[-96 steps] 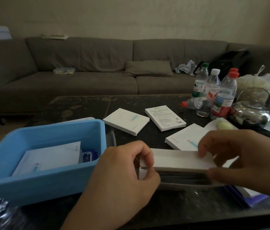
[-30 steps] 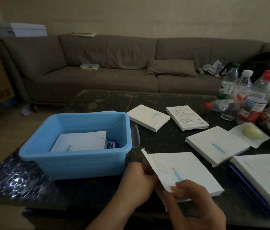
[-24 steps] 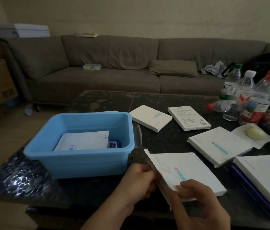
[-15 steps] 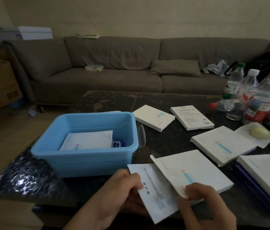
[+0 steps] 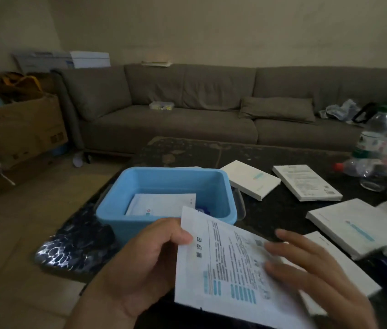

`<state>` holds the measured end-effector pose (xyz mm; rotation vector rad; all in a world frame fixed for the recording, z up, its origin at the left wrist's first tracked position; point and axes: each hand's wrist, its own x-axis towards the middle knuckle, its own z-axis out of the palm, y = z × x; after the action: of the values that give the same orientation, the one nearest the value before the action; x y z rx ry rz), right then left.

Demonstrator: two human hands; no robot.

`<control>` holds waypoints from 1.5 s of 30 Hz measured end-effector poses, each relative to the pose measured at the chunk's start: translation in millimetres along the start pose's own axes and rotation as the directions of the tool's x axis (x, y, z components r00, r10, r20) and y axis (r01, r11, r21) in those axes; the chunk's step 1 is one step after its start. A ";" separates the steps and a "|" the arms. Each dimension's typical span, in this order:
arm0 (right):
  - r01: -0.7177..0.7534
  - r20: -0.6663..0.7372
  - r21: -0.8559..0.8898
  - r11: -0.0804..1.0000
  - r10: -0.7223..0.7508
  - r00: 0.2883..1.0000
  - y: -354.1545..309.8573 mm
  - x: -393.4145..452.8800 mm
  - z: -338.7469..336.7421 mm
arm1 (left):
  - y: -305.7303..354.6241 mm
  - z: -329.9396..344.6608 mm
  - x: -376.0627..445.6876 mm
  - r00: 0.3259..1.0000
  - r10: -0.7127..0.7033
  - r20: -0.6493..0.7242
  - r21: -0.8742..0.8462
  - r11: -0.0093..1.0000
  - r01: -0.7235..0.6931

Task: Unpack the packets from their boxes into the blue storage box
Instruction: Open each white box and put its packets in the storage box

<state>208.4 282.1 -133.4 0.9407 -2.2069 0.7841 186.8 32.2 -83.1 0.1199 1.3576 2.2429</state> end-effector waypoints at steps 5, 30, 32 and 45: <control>-0.241 -0.114 0.221 0.945 0.270 0.956 -19.2 87.8 -15.5 | 25.6 -15.5 -6.4 0.850 0.494 -0.184 0.298 0.852 -0.431; -0.126 0.605 -0.554 0.823 0.502 0.618 22.2 210.7 113.7 | 31.2 -101.6 9.3 0.378 0.766 -0.520 0.780 0.607 -0.156; -0.069 0.691 -0.497 0.865 0.443 0.571 28.2 213.3 122.9 | 36.2 -106.1 -3.4 0.631 0.689 -0.358 0.887 0.462 -0.001; -0.107 0.854 -0.248 0.963 0.269 0.445 31.6 221.3 169.8 | 29.3 -115.7 3.8 0.795 0.593 -0.129 0.988 0.147 0.050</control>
<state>9.2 88.7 -92.3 1.1945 -3.2835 0.1270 134.4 -69.9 -116.3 0.2536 3.1935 1.1549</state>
